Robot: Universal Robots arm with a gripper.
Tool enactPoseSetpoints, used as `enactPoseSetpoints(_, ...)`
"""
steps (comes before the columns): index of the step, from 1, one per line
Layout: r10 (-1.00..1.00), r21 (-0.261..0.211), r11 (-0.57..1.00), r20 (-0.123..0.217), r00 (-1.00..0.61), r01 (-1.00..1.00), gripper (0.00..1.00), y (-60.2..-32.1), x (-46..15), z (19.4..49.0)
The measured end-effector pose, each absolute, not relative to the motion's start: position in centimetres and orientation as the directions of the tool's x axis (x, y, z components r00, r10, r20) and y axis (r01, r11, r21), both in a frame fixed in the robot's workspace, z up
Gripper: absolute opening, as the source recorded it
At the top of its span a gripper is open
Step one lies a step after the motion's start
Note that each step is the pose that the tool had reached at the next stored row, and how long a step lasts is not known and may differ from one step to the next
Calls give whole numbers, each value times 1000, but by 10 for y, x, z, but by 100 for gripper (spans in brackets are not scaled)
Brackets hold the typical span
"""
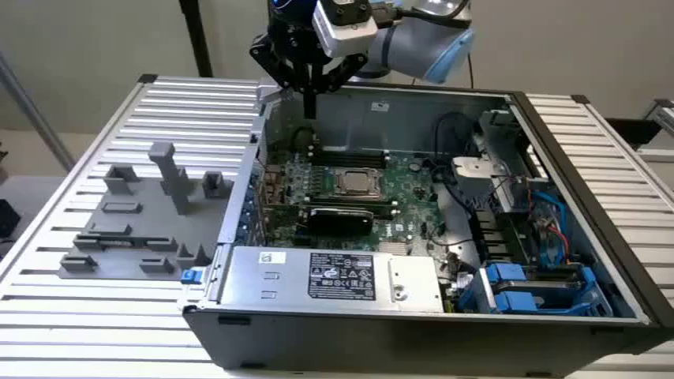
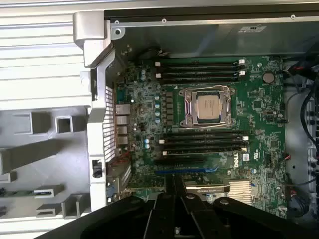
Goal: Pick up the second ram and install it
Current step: 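Reach for the second ram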
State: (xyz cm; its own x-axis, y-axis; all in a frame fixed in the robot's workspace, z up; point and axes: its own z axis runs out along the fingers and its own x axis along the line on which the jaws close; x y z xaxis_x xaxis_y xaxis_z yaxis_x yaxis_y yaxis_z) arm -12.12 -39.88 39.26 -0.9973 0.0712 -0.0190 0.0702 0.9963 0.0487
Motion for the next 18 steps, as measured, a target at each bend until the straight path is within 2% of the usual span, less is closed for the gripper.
enactPoseSetpoints(12,71,49,996,-19,-997,70,0,-399,-122,393)
enactPoseSetpoints(18,71,49,996,-20,-997,70,0,-406,-143,393)
